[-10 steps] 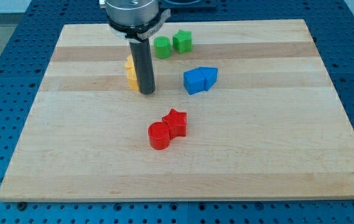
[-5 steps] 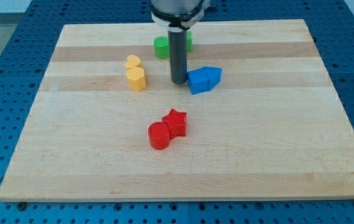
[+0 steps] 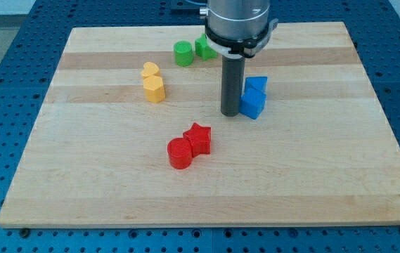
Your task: Move blue cube along with blue triangle slightly right and a bit up
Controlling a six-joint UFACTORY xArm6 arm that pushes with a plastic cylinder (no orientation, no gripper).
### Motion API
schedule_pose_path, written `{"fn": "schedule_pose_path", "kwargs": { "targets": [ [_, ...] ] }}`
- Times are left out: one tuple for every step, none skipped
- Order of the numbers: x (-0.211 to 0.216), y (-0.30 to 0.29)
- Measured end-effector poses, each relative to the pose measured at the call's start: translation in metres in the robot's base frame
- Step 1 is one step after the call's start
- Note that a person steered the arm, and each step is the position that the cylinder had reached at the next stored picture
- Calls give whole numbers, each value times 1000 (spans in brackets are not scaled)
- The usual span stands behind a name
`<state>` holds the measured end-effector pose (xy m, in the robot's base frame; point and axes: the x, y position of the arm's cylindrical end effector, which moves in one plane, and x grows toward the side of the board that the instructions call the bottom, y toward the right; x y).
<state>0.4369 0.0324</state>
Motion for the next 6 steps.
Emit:
{"fn": "schedule_pose_path", "kwargs": {
  "targets": [
    [8, 0],
    [7, 4],
    [7, 27],
    [7, 49],
    [7, 50],
    [18, 47]
  ]
}}
